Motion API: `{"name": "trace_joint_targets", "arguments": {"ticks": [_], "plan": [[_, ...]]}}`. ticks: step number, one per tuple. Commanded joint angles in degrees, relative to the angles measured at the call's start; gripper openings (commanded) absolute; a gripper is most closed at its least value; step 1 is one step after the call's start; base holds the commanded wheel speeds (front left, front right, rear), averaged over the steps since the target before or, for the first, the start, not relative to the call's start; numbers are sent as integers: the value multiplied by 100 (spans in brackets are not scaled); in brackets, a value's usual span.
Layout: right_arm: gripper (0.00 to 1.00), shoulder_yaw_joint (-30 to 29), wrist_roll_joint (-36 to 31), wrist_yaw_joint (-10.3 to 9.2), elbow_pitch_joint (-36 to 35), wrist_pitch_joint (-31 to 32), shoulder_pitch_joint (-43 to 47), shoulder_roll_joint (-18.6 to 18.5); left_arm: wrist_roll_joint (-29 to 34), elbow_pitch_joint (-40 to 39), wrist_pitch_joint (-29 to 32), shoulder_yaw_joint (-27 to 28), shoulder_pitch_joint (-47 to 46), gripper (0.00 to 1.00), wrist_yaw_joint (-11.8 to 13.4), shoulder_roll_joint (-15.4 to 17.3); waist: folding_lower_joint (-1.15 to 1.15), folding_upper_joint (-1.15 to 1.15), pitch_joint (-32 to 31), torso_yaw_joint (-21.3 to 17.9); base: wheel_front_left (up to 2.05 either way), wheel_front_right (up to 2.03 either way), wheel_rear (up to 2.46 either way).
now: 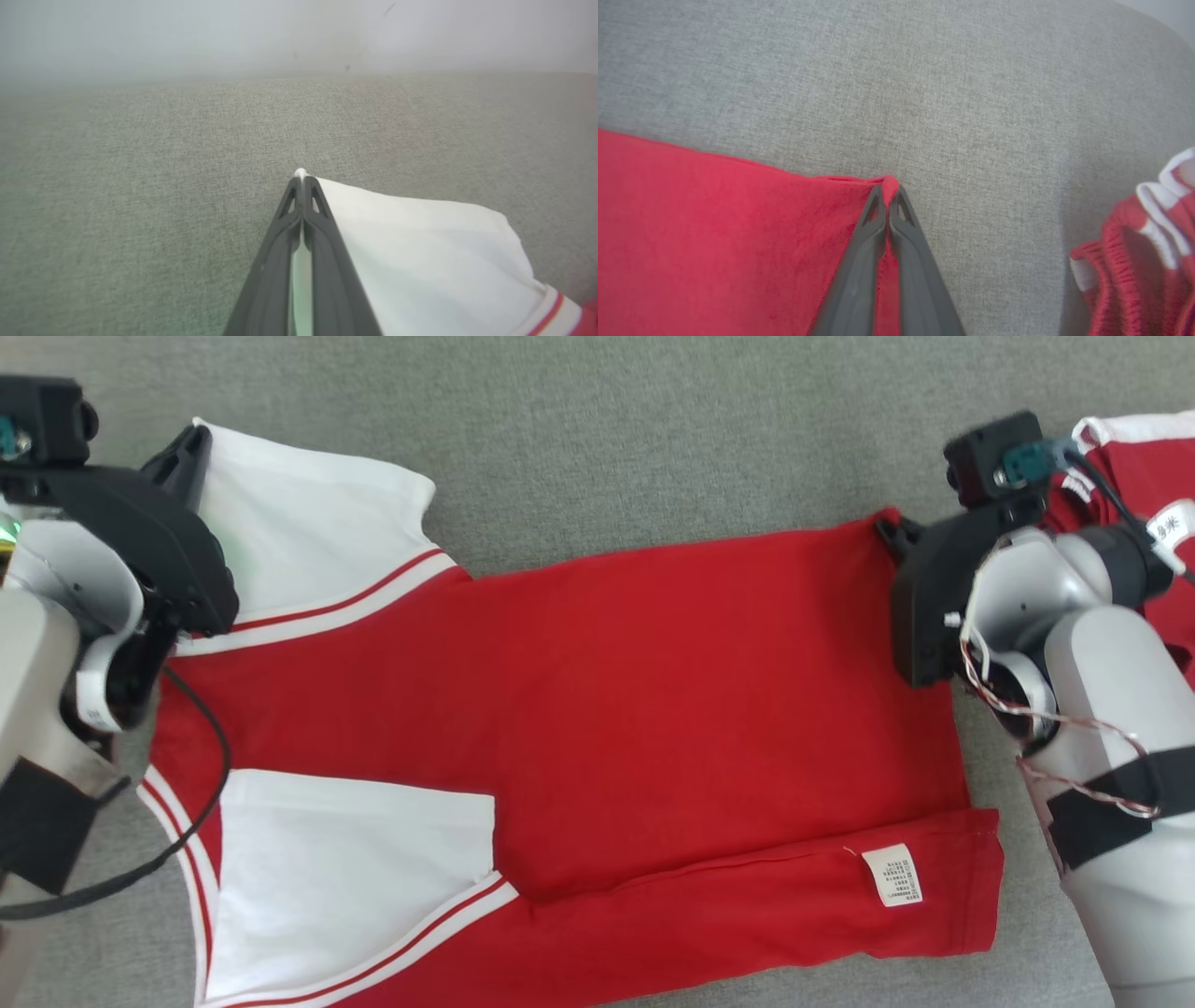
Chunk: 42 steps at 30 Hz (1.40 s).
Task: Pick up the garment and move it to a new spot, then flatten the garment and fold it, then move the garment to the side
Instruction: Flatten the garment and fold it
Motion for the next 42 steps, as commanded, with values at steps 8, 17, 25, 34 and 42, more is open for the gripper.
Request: {"name": "trace_joint_targets", "arguments": {"ticks": [8, 17, 25, 34, 42], "plan": [[0, -332, 109, 4, -294, -570, 781, -176, -126, -433, -1488, 357, 927, 0, 152, -347, -1, 0, -626, 398, 0, 0, 0], [0, -692, -8, 4, -859, -1020, 1826, -384, -328, -1252, -2428, 417, 2209, 0, 254, -651, -1, 0, -1248, 871, 0, 0, 0], [0, -629, 115, 4, -1293, -976, 2563, -725, -593, -1854, -2693, 477, 3294, 0, 391, -737, -1, 0, -1597, 1109, 0, 0, 0], [0, -314, 323, 4, -1633, -293, 3338, -1506, -912, -2328, -2729, 337, 4536, 0, 506, -801, -1, 0, -1908, 1297, 0, 0, 0], [0, 633, 562, 4, -1783, 79, 3205, -2420, -1207, -2350, -2616, 353, 4959, 0, 449, -716, -1, 0, -2053, 1277, 0, 0, 0]]}}
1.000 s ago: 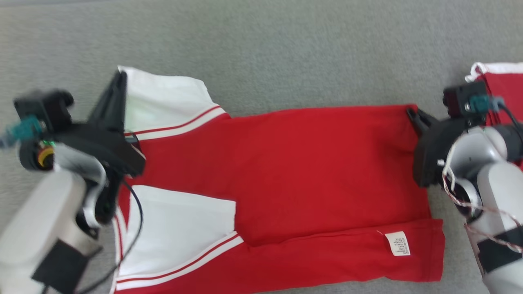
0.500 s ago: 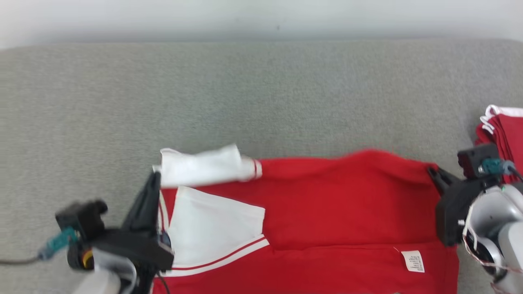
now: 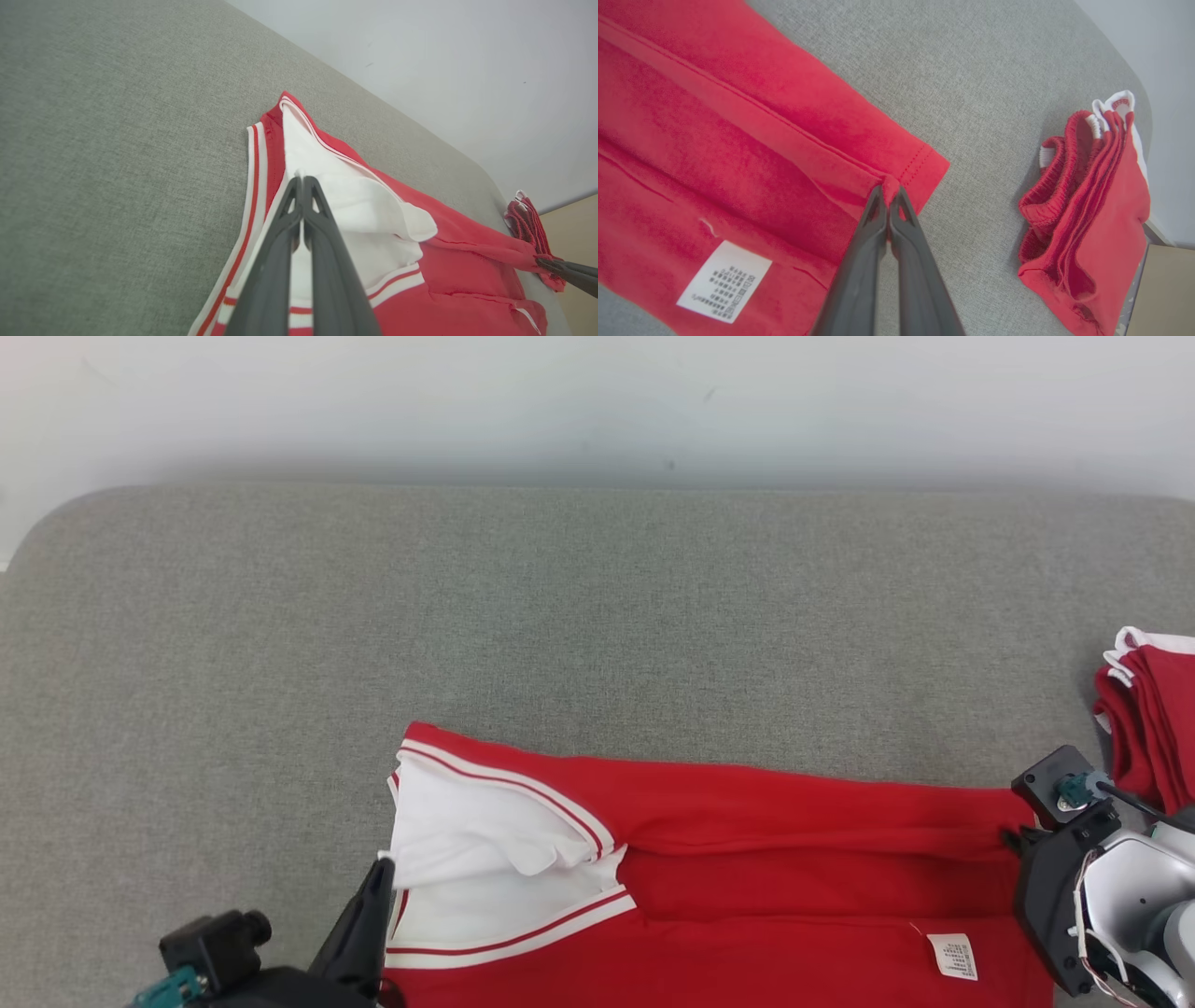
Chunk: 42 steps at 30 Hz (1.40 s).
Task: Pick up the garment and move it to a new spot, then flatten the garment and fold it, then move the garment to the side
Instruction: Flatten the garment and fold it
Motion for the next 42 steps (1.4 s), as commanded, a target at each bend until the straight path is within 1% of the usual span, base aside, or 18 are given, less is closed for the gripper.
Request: {"name": "trace_joint_targets", "arguments": {"ticks": [1, 4, 7, 11, 18, 19, 20, 21, 22, 23, 24, 27, 28, 30, 34, 36, 39, 42], "plan": [[0, 61, 40, 4, 9, 38, -98, -66, -19, -14, 16, 3, 110, 0, -1, 30, 1, 0, -22, -3, 0, 0, 0], [0, 348, 77, 4, 63, 102, -191, -241, -83, -55, 78, -66, 243, 0, -25, 11, 1, 0, -71, 7, 0, 0, 0], [0, 566, 167, 4, 124, 160, -300, -334, -145, -78, 103, -121, 365, 0, -41, -29, 1, 0, -114, 30, 0, 0, 0], [0, 716, 260, 4, 266, 167, -370, -347, -179, -9, 129, -143, 452, 0, -35, -20, 1, 0, -161, 70, 0, 0, 0], [0, 790, 367, 4, 444, 167, -406, -346, -154, 241, 199, -235, 439, 0, -80, -19, 1, 0, -219, 74, 0, 0, 0], [31, 782, 386, 4, 454, 162, -415, -335, -155, 288, 227, -255, 431, 0, -93, -32, 1, 0, -225, 66, 0, 0, 0], [80, 732, 401, 4, 472, 142, -422, -297, -138, 334, 242, -280, 418, 0, -85, -33, 1, 0, -231, 56, 0, 0, 0], [80, 732, 401, 4, 472, 142, -422, -297, -138, 334, 242, -280, 418, 0, -85, -33, 1, 0, -231, 56, 0, 0, 0], [100, 681, 401, 4, 485, 105, -420, -257, -101, 384, 238, -298, 401, 0, -59, -29, 1, 0, -236, 47, 0, 0, 0], [100, 666, 395, 4, 490, 90, -403, -233, -74, 441, 225, -317, 386, 86, -28, -33, 1, 0, -242, 41, 0, 0, 0], [100, 616, 418, 4, 509, 80, -370, -221, -24, 495, 206, -335, 380, 100, 5, -25, 1, 0, -247, 34, 0, 0, 0], [100, 406, 508, 4, 481, 24, -232, -147, 162, 679, 128, -396, 369, 100, 90, 30, 1, 0, -286, 34, 0, 0, 0], [100, 243, 579, 4, 477, -8, -135, -92, 194, 741, 86, -400, 376, 100, 98, 33, 1, 0, -305, 53, 0, 0, 0], [100, -176, 670, 4, 389, -66, 95, 58, 318, 834, -59, -356, 391, 100, 122, 57, 1, 0, -347, 84, 0, 0, 0], [100, -1171, 619, 4, -8, -210, 776, 486, 679, 824, -324, -119, 431, 100, 61, 82, 1, 0, -432, 138, 0, 0, 0], [100, -1715, 576, 4, -249, -340, 1109, 872, 1073, 615, -372, 212, 421, 100, -10, 52, 1, 0, -473, 163, 0, 0, 0], [100, -2463, 420, 4, -578, -481, 1531, 1549, 1863, 77, -364, 1014, 667, 100, -181, -197, 1, 0, -526, 195, 0, 0, 0], [100, -2960, 240, 4, -792, -540, 1792, 2254, 2548, -398, -365, 1681, 886, 100, -407, -493, 1, 0, -549, 198, 0, 0, 0]]}}
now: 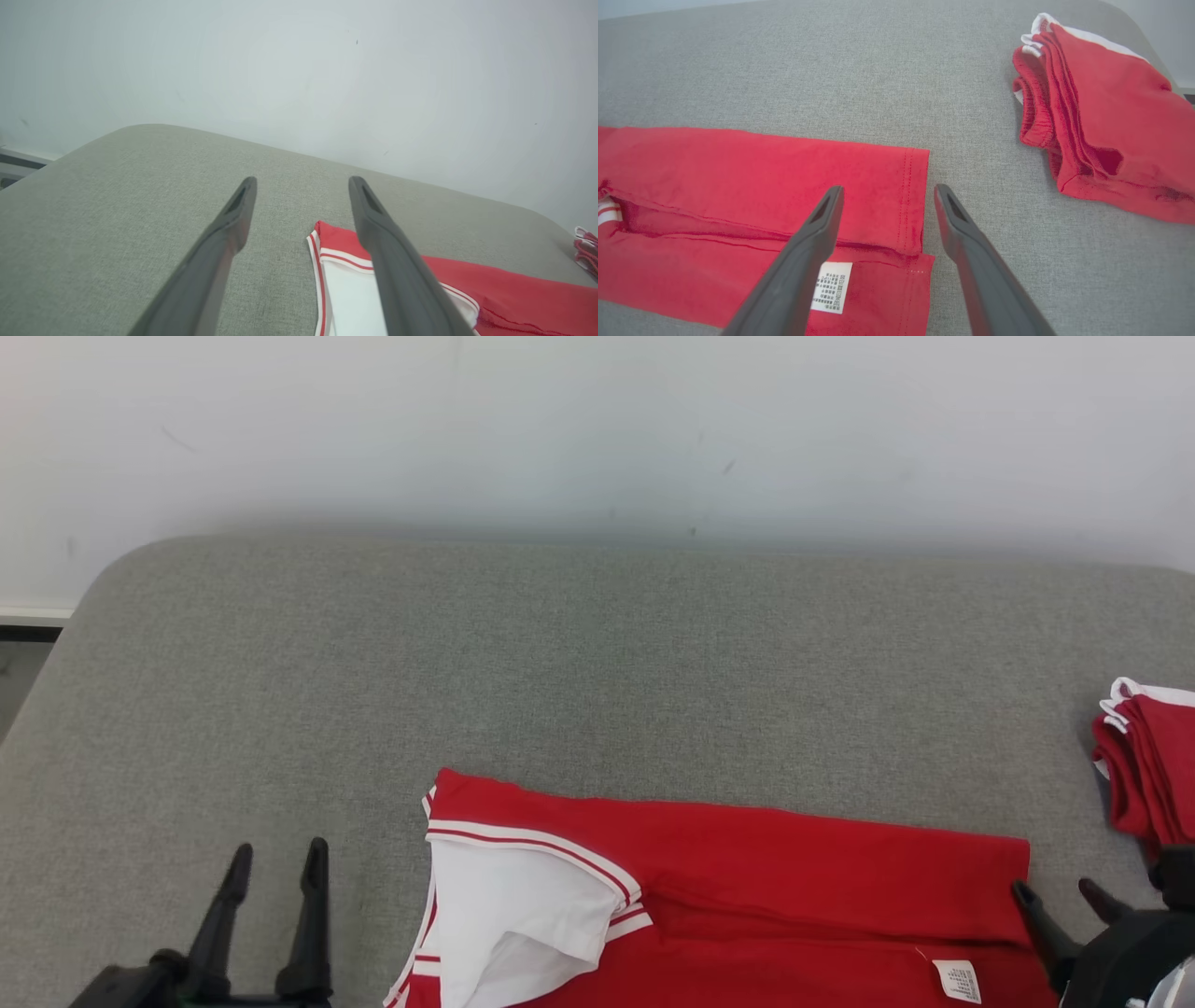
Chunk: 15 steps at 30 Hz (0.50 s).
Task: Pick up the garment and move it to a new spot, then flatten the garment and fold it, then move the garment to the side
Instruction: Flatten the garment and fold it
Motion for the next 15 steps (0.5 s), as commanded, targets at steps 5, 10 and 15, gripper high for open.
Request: {"name": "trace_joint_targets", "arguments": {"ticks": [5, 10, 15], "plan": [[100, -554, -365, 4, -95, -122, 168, 1010, 915, -576, -11, 792, 375, 100, -431, -404, 1, 0, 21, 19, 0, 0, 0], [100, -962, -784, 4, -7, -65, 13, 1511, 1378, -711, -11, 1296, 625, 100, -693, -660, 1, 0, 107, 46, 0, 0, 0], [100, -1227, -1178, 4, 237, 207, -175, 1656, 1574, -525, -12, 1498, 749, 100, -832, -780, 1, 0, 217, 84, 0, 0, 0]]}}
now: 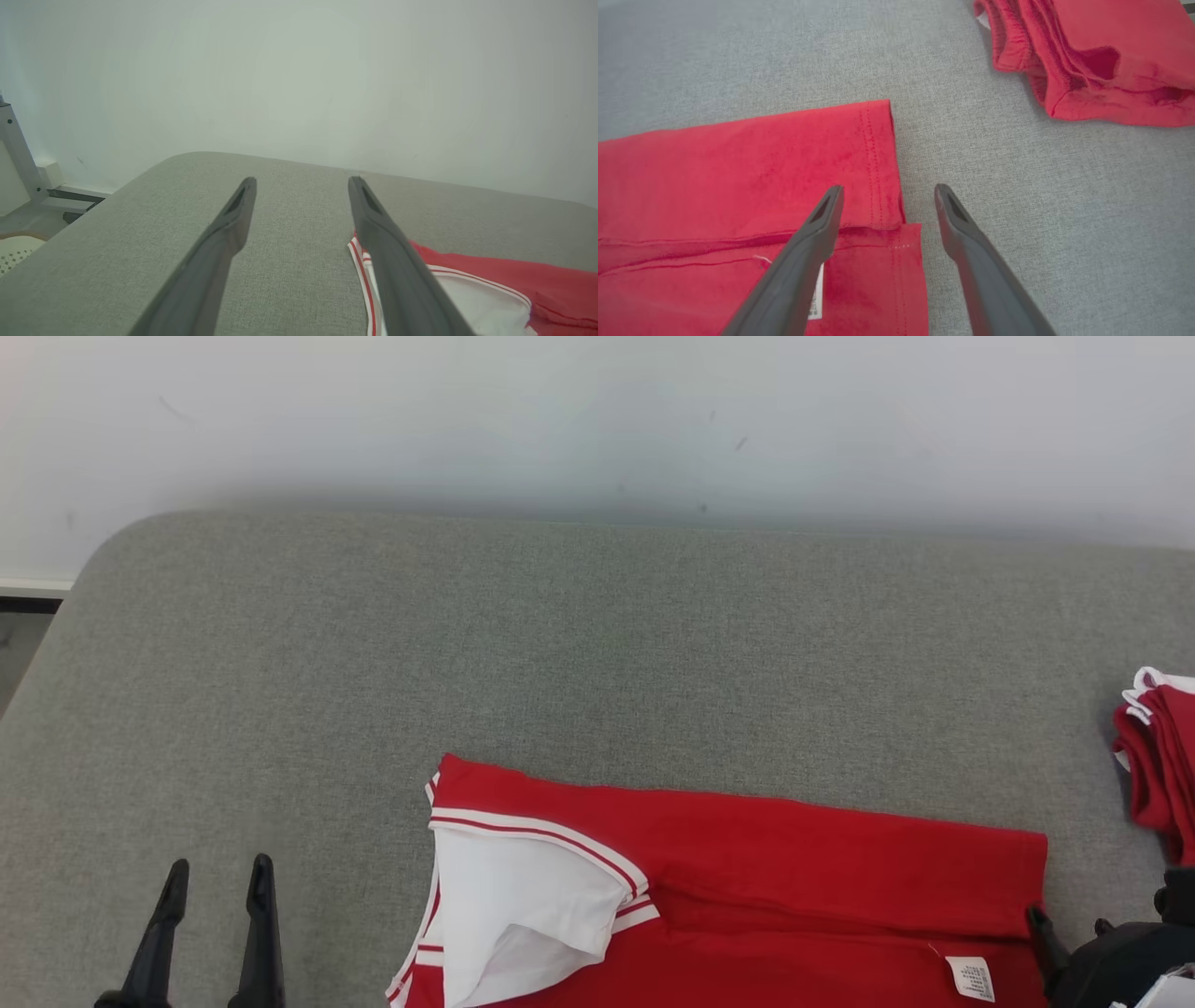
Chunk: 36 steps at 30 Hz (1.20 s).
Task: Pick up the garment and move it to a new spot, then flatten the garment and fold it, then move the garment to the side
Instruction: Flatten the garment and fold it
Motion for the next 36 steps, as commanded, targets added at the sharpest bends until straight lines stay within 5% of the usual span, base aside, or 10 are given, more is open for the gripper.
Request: {"name": "trace_joint_targets", "arguments": {"ticks": [1, 21, 22, 23, 24, 26, 36], "plan": [[100, -80, -87, 4, 99, 109, -57, 48, 52, 81, -12, 29, 104, 100, -36, -47, 0, 0, 54, 31, 0, 0, 0], [100, -6, 115, 9, 1362, 611, -507, 95, 178, 466, -12, -89, -187, 100, -185, -171, 0, 0, 297, 99, 0, 0, 0], [88, 31, 140, 12, 1390, 602, -504, 96, 178, 471, -13, -93, -194, 100, -187, -172, 0, 0, 292, 100, 0, 0, 0], [46, 64, 172, 12, 1420, 572, -526, 101, 182, 480, -13, -91, -194, 100, -188, -172, 0, 0, 286, 99, 0, 0, 0], [18, 113, 193, 12, 1457, 559, -551, 106, 182, 491, -13, -83, -191, 100, -189, -166, 0, 0, 278, 98, 0, 0, 0], [0, 202, 226, 13, 1492, 505, -587, 112, 173, 531, -13, -71, -169, 100, -172, -161, 0, 0, 249, 93, 0, 0, 0], [0, 129, 218, 12, 1378, 195, -620, 70, 19, 583, 293, 14, 13, 100, 41, -154, 0, 0, 6, 32, 0, 0, 0]]}}
